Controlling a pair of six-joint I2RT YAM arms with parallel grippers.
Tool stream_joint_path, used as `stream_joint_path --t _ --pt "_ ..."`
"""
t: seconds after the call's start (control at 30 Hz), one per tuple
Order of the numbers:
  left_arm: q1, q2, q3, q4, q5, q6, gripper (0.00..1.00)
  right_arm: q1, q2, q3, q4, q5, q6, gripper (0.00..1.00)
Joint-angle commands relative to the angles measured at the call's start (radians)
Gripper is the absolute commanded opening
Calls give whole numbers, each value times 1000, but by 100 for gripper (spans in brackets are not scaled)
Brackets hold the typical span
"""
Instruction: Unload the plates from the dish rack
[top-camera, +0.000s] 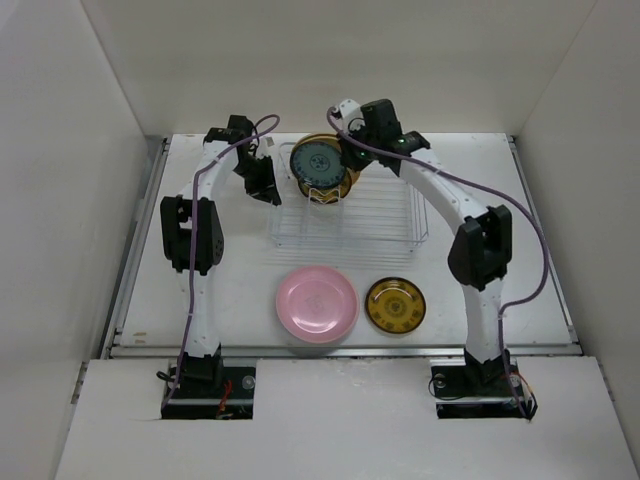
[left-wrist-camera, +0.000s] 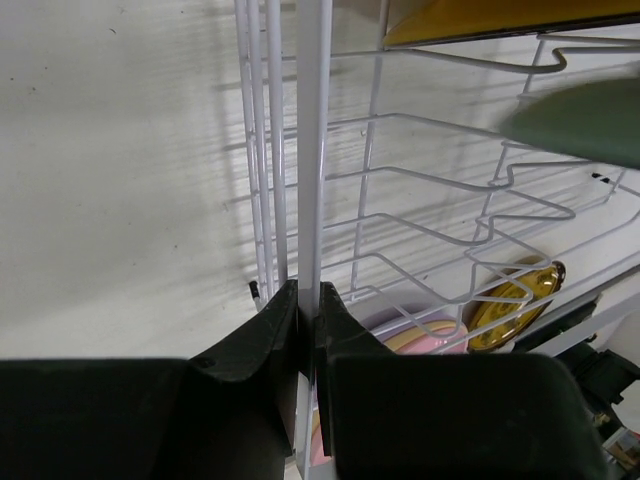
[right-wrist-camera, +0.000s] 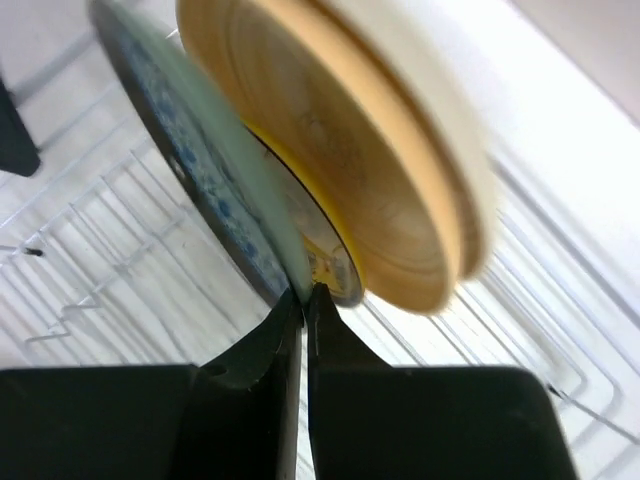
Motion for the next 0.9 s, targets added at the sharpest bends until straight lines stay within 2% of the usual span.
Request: stream_joint_path --t 0.0,0.17,0.23,0.33,0.37,0.53,0.7,0.77,0.87 --pt "12 58 -28 43 -28 -62 0 6 -234 -59 32 -34 69 0" --pt "12 58 -19 43 -37 -62 0 6 -323 -181 57 23 99 0" --pt "12 58 -19 33 -37 -62 0 6 -364 -193 9 32 127 0" --pt "12 48 -19 33 -60 -62 0 6 -459 -291 -35 23 262 0" --pt "12 48 -19 33 -60 -62 0 6 -493 -335 -35 9 340 0" --pt "12 39 -19 24 -60 -27 0 -14 -749 -686 -131 -43 497 0" --pt "3 39 51 -5 -69 37 0 -14 -1007 -924 -245 -109 650 0" --pt "-6 27 62 -17 -82 63 6 -14 -1064 -1054 -265 -120 746 0" --pt "-15 -20 49 3 -92 114 25 -23 -1176 -1175 -265 -68 886 0"
